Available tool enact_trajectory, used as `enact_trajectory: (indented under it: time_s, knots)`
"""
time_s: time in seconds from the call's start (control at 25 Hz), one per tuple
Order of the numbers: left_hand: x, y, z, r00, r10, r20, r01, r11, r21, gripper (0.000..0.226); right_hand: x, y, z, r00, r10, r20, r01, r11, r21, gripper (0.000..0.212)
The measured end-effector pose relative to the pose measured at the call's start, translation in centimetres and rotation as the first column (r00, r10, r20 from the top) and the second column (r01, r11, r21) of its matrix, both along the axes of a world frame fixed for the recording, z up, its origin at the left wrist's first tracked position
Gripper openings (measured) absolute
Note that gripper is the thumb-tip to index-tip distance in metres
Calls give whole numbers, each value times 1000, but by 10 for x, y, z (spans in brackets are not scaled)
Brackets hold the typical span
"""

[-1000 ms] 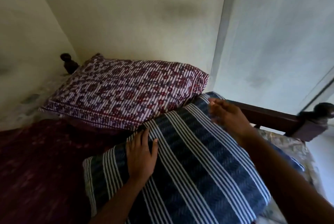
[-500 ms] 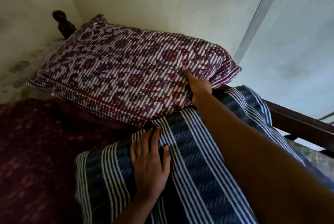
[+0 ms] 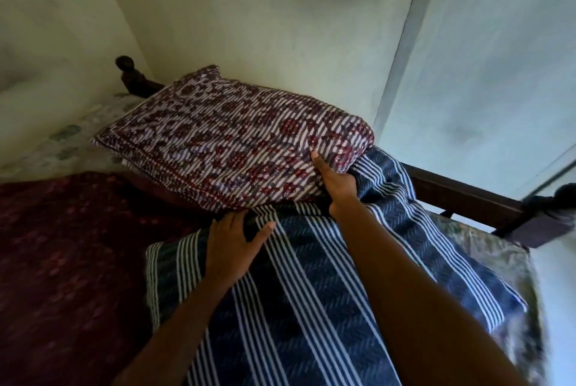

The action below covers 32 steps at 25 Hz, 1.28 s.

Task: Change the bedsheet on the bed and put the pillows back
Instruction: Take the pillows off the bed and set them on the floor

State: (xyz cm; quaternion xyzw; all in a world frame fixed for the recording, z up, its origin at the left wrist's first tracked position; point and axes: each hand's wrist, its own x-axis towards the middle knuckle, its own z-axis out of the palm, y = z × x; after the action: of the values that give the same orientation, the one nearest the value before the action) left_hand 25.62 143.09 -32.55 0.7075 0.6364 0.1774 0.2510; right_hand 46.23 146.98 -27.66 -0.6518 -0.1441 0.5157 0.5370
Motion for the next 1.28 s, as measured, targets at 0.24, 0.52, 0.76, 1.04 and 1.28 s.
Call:
enact_trajectory:
  time_s: [0.24, 0.52, 0.76, 1.04, 1.28]
  knots:
    - [-13, -15, 41, 974, -225, -41, 197, 917, -347, 132, -1, -57, 9, 999, -14, -48, 17, 998, 57, 117]
    - [9, -77, 100, 959, -264, 104, 260, 964, 52, 90, 25, -117, 51, 999, -27, -47, 35, 983, 182, 92]
    - [74, -120, 168, 830, -541, 138, 470, 810, 350, 79, 83, -191, 100, 998, -54, 28, 42, 946, 323, 78]
    - [192, -178, 217, 681, -728, -84, 697, 609, 379, 76, 190, -285, 125, 992, 3, 124, -62, 879, 474, 40]
    - [289, -238, 245, 462, -827, -321, 870, 351, 346, 69, 258, -356, 150, 988, -30, 149, -40, 894, 446, 30]
